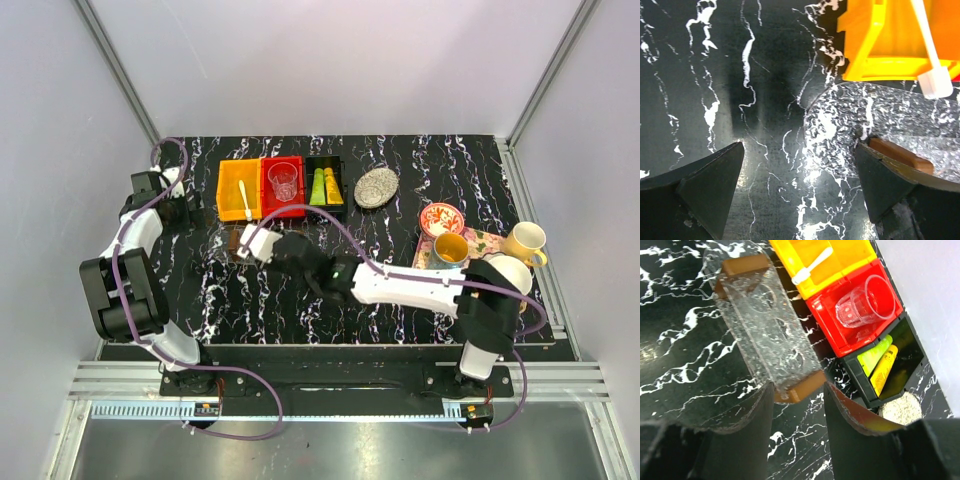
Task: Prepare toiletry sets of a toothbrush and toothpaste on the tray
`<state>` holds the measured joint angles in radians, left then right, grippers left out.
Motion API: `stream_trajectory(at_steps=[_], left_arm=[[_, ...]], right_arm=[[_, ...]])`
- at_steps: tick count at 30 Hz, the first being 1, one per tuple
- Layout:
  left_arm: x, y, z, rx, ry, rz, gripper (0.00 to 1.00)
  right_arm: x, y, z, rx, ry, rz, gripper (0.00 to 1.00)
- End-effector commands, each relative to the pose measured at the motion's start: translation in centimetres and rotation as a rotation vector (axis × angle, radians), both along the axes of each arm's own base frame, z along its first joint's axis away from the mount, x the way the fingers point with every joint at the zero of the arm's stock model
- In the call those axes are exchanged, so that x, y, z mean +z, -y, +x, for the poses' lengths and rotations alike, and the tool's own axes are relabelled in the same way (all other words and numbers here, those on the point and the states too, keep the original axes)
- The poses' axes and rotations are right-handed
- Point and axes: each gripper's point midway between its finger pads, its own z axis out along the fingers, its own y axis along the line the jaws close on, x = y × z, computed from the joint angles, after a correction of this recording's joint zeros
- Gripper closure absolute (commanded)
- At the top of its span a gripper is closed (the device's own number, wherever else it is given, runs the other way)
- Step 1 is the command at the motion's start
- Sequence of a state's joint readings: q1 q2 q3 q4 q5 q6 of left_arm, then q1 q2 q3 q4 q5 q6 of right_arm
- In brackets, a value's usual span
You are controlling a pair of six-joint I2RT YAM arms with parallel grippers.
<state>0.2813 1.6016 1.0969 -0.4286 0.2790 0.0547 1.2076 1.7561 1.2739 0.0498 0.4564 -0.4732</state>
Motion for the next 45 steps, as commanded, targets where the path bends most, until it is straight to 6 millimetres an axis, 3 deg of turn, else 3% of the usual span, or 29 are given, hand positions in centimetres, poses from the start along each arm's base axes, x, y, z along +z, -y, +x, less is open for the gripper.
stream_trajectory(at_steps=[1,7,11,14,22,45], left_arm=[[0.3,-2.6,1.4,0.081,0.023,0.093,0.03],[-1.2,-4.4,1.8,0.117,-0.055,0.181,0.03],[-1.7,-5.3,2.4,0.121,-0.093,0.226,0.03],[-2.2,-5.8,2.8,0.127,-0.122,0.262,0.03],[-3.9,-4.8,3.4,0.076,-0.211,0.307,0.03],[-6.4,-3.2,2.3,-0.018,-0.318,0.348,0.03]], right_arm=[[3.9,2.1,1.8,-0.049,-0.127,0.113,0.5],[4.4,5.1,5.7,-0.12,-0.179,0.141,0.51],[3.9,6.0,6.8,-0.136,-0.205,0.146,0.51],[3.1,6.1,7.0,-0.135,-0.223,0.132,0.51],[1.4,6.4,7.5,-0.143,-0.244,0.099,0.51],[1.4,7.0,7.6,-0.148,-0.26,0.114,0.51]])
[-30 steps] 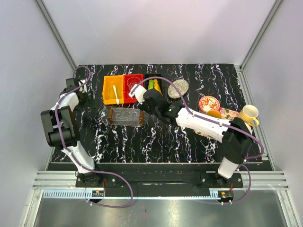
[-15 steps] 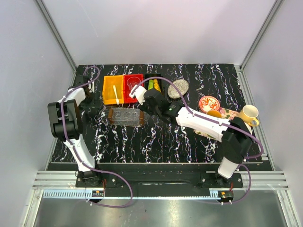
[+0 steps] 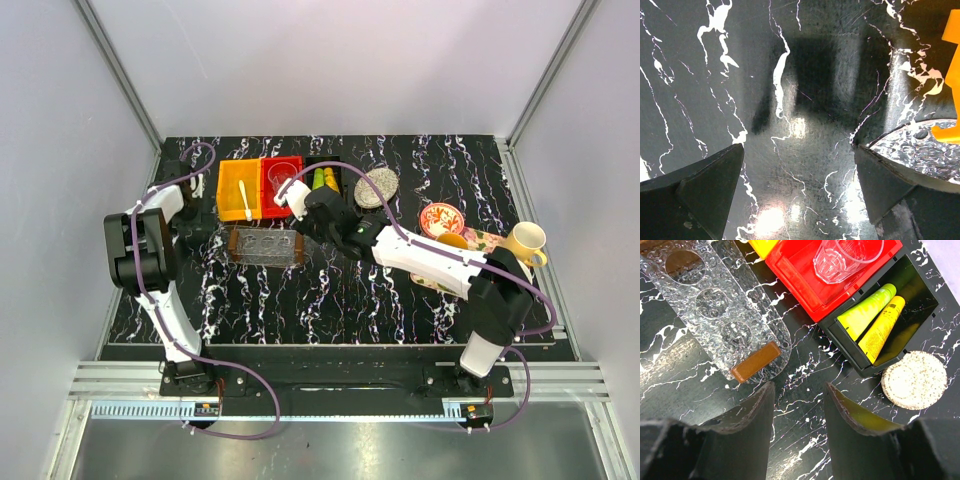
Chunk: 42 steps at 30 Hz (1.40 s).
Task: Prepare toiletry sets of a toothbrush and toothpaste on the tray
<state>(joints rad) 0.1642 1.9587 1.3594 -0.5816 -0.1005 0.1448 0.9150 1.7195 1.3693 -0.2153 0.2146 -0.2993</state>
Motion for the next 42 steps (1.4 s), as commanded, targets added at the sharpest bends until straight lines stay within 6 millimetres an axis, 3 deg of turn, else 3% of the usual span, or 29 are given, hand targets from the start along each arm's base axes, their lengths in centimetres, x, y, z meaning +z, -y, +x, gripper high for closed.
stream_trajectory(at_steps=[1,25,42], left_arm=[[0.2,-0.2,0.0,-0.019,-0.008,0.031,0.03],[0.0,3.3,-4.0,-0.079,-0.009,-0.023,0.04],[1.0,4.9,-2.1,-0.109,0.027,-0.03,0.04]], right_arm=[[1.5,-0.4,0.2,0.004,0.007,0.053,0.51],[0.3,0.8,1.0,-0.048,-0.01,0.026,0.52],[-0.5,2.7,2.4,-0.115,-0.072,0.036,0.51]])
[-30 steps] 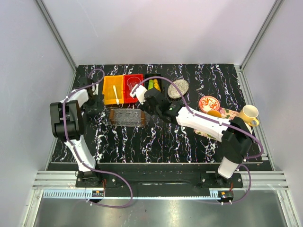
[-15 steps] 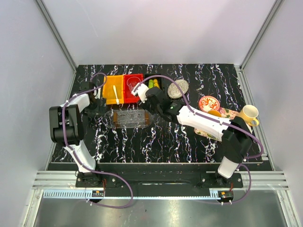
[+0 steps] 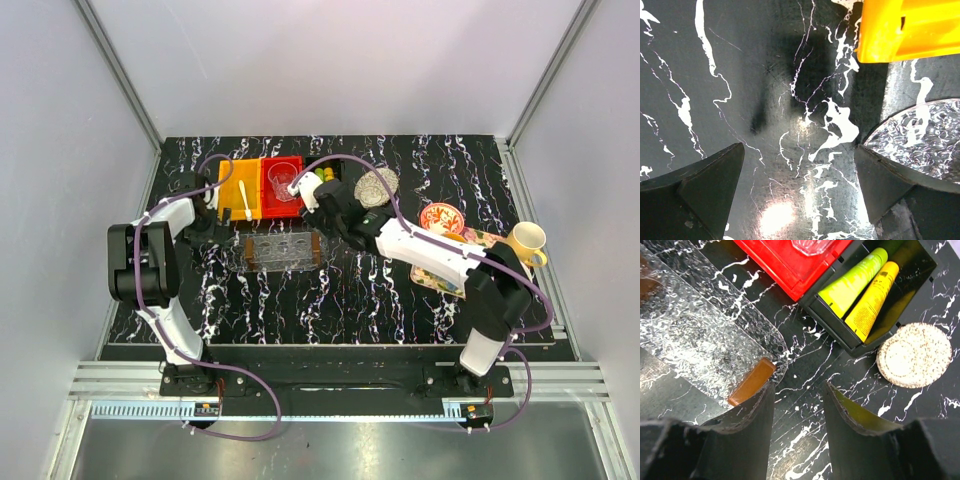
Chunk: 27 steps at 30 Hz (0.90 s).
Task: Prepare toiletry sets of a toothbrush and toothpaste on the tray
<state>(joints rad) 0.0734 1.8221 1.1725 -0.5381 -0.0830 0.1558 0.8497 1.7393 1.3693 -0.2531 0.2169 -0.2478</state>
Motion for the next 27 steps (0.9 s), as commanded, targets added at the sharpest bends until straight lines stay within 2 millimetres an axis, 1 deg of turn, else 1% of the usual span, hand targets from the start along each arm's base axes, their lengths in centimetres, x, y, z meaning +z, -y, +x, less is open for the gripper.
stream_trajectory(at_steps=[1,5,8,11,13,15,16,18,19,21,22,24,25,26,27], left_arm=[[1.2,0.8,1.3,-0.006,0.033,-0.018,0.04],[2.0,0.9,2.0,-0.006,0.06,-0.02,0.04],[2.5,1.1,2.5,-0.006,0.081,-0.029,0.04],[3.6,1.2,3.1,-0.006,0.115,-0.033,0.04],[4.9,1.1,3.4,-0.005,0.156,-0.031,0.04],[5.7,1.3,3.4,-0.01,0.177,-0.036,0.04],[6.6,1.5,3.3,-0.016,0.2,-0.045,0.03],[7.5,1.9,2.8,-0.024,0.221,-0.063,0.03],[8.7,2.5,2.7,-0.039,0.251,-0.088,0.03],[9.2,2.9,2.0,-0.045,0.26,-0.112,0.03],[10.2,3.5,1.7,-0.061,0.282,-0.134,0.03],[10.6,4.0,0.9,-0.069,0.286,-0.155,0.03],[10.8,4.6,0.6,-0.086,0.288,-0.178,0.03],[11.4,4.9,0.3,-0.094,0.306,-0.186,0.03],[11.2,5.2,-0.1,-0.098,0.301,-0.194,0.03]], right_arm=[[1.2,0.1,0.6,-0.022,-0.016,0.053,0.51],[0.6,-0.2,-0.2,0.012,-0.077,0.076,0.51],[-0.3,-0.4,-0.8,0.023,-0.114,0.072,0.5],[-0.8,0.1,-0.7,0.01,-0.112,0.053,0.51],[-0.8,0.5,-0.4,0.0,-0.108,0.049,0.51],[-0.9,0.9,-0.2,-0.01,-0.105,0.043,0.51],[-0.8,1.3,0.1,-0.018,-0.1,0.042,0.51],[-1.0,1.8,0.3,-0.03,-0.1,0.032,0.51],[-1.1,2.0,0.3,-0.031,-0.099,0.028,0.51],[-1.2,2.5,0.5,-0.039,-0.096,0.018,0.51],[-1.6,2.8,0.5,-0.037,-0.099,0.006,0.51],[-2.1,3.3,0.6,-0.044,-0.101,-0.013,0.52],[-2.5,3.5,0.5,-0.044,-0.103,-0.022,0.52],[-3.0,3.8,0.6,-0.049,-0.109,-0.035,0.52],[-3.6,3.9,0.6,-0.051,-0.117,-0.044,0.52]])
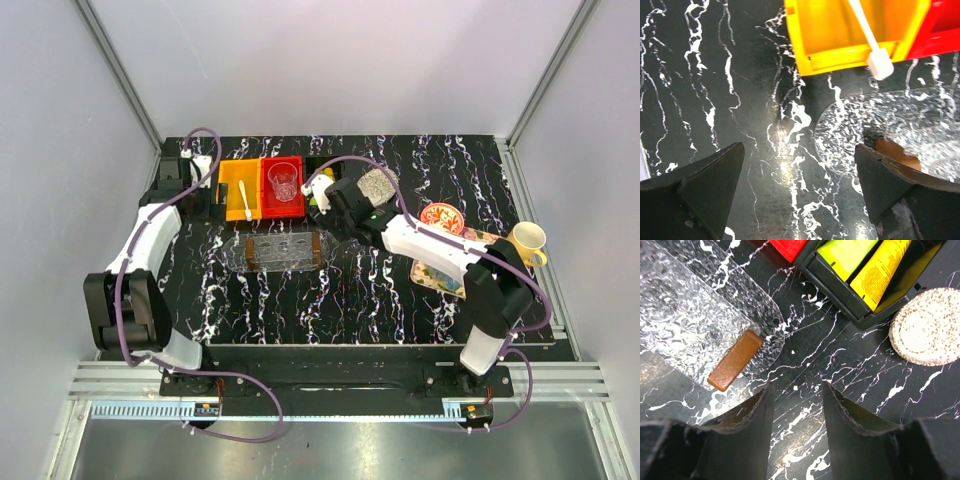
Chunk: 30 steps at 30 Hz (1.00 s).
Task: Prepare toiletry sets of a toothbrush and toothpaste on the tray
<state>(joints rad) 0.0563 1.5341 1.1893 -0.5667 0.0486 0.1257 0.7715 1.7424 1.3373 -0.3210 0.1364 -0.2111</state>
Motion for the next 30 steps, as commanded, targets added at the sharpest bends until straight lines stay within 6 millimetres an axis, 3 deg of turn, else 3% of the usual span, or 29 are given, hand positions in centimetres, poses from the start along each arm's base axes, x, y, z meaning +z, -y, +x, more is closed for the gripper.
stream_trajectory(at_steps=[1,7,14,30], left_arm=[[0.6,2.8,-1.6,-0.072,0.016,-0.092,0.03],[0.7,5.2,-2.8,-0.169,0.066,-0.164,0.03],[-1.7,6.6,-4.5,-0.257,0.056,-0.199,0.03],[-0.3,6.4,-4.6,-0.26,0.098,-0.185,0.03]], right_arm=[[-1.2,1.1,0.3,-0.009,-0.002,-0.037,0.52],[-3.5,0.5,0.2,0.011,-0.044,-0.048,0.52],[-5.9,-0.3,0.0,0.025,-0.105,-0.049,0.53],[-5.2,-2.7,0.2,0.052,-0.155,0.023,0.53]])
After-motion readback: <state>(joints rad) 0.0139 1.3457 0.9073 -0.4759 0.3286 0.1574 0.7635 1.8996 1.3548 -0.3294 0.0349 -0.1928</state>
